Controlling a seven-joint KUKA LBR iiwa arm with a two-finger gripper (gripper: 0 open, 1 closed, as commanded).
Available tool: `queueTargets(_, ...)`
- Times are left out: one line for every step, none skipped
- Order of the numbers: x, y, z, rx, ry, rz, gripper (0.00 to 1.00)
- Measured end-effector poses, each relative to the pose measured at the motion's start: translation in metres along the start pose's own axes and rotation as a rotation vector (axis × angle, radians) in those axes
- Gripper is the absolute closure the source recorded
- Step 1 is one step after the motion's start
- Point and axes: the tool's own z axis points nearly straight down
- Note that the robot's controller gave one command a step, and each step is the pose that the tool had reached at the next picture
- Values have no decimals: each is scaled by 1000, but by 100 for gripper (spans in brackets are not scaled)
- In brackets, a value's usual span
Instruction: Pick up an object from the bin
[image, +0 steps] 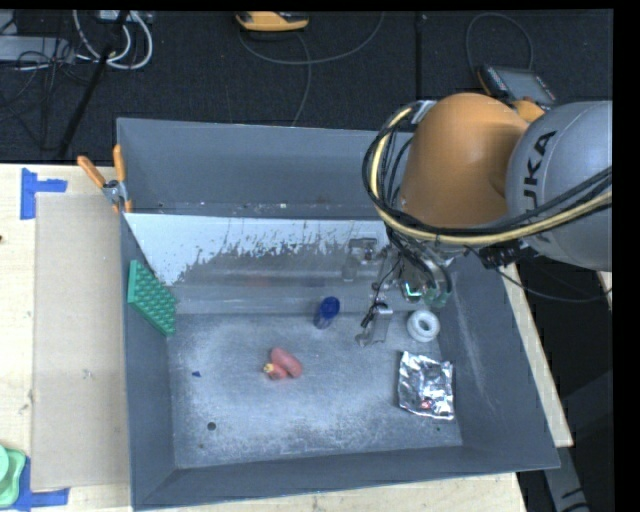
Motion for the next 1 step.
queueTargets(-35,-10,148,-2,-23,-125,0)
